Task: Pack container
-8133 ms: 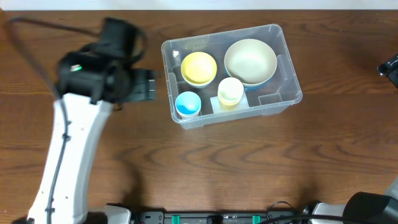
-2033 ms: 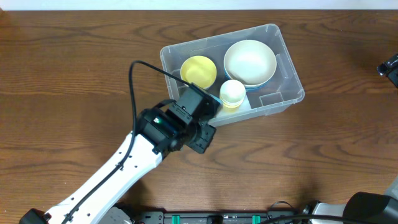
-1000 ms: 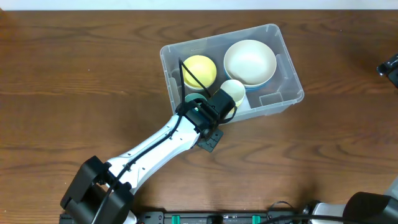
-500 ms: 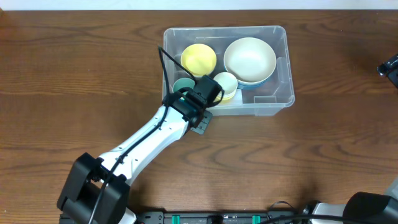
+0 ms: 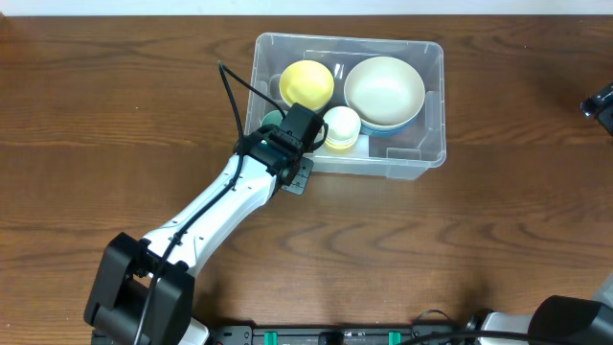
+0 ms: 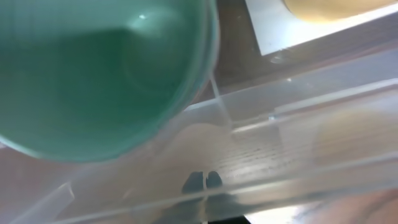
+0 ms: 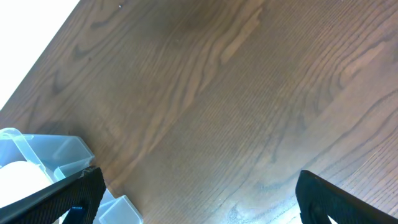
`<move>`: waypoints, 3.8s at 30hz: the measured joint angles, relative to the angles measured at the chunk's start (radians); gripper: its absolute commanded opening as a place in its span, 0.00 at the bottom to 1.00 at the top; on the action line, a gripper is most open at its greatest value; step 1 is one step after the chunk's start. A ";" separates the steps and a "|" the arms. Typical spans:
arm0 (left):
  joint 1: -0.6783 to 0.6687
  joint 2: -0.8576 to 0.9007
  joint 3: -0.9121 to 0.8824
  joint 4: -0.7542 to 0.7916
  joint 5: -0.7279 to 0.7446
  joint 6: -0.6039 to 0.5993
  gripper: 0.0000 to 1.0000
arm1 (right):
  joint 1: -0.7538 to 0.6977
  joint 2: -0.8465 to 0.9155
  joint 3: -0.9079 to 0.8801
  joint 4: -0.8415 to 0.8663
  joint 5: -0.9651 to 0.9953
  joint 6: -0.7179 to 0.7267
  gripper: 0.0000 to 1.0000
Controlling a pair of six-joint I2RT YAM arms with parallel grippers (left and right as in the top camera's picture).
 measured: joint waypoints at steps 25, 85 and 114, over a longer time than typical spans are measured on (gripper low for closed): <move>-0.310 -0.203 0.002 0.135 0.200 0.132 0.06 | 0.000 0.000 0.000 0.000 0.000 0.000 0.99; -0.341 0.202 0.002 0.791 0.339 0.294 0.06 | 0.000 0.000 0.000 0.000 0.000 0.000 0.99; -0.346 0.180 0.003 0.698 0.113 0.369 0.06 | 0.000 0.000 0.000 0.000 0.000 0.000 0.99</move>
